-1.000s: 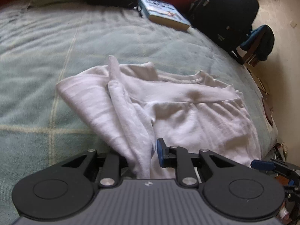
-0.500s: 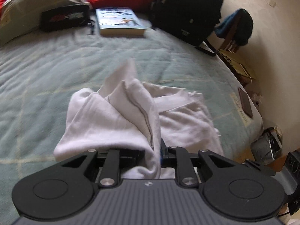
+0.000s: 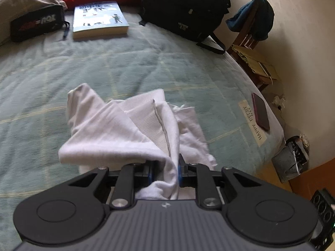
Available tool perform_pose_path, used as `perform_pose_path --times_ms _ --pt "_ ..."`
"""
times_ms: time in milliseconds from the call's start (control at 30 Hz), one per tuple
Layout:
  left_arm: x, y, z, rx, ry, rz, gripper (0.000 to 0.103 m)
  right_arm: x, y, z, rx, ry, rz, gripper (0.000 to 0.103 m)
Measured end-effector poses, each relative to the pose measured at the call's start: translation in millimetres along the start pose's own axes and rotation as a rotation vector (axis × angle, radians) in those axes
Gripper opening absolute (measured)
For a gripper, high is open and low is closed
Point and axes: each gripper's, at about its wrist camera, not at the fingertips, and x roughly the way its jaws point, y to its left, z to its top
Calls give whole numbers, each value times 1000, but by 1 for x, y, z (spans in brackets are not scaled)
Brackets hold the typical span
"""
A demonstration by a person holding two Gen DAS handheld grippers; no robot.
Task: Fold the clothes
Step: 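Lift the held side edge and fold it over the sweatshirt with the left gripper, then open the left gripper and move it back from the sweatshirt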
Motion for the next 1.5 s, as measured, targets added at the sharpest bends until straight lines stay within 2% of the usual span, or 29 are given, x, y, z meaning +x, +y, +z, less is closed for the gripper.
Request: perform_pose_path --times_ms 133,467,767,800,933,1100,1200,1300,1400,1500 --pt "20 -15 9 -15 13 -21 18 -8 -12 1 27 -26 -9 103" --pt "80 -40 17 -44 72 13 18 -16 -33 -2 86 -49 -34 103" --pt "107 -44 14 -78 102 41 18 -13 -38 -5 107 -39 -44 103" --pt "107 -45 14 -81 105 43 20 -13 -38 -5 106 -38 -46 103" --pt "101 -51 17 -82 106 11 42 -12 -39 -5 109 -33 -55 103" --pt "89 -56 19 -82 111 -61 58 -11 -39 -6 108 -26 -64 103" --pt "77 -61 17 -70 103 -144 60 -10 -38 -6 106 -21 -69 103" --pt "60 -68 15 -5 76 -164 64 -9 -36 -6 102 -18 -75 103" --pt "36 -68 5 78 18 -145 69 -11 -34 -7 95 -21 -79 103" --pt "8 -65 -19 235 -62 -47 76 -10 -35 -7 99 -22 -88 103"
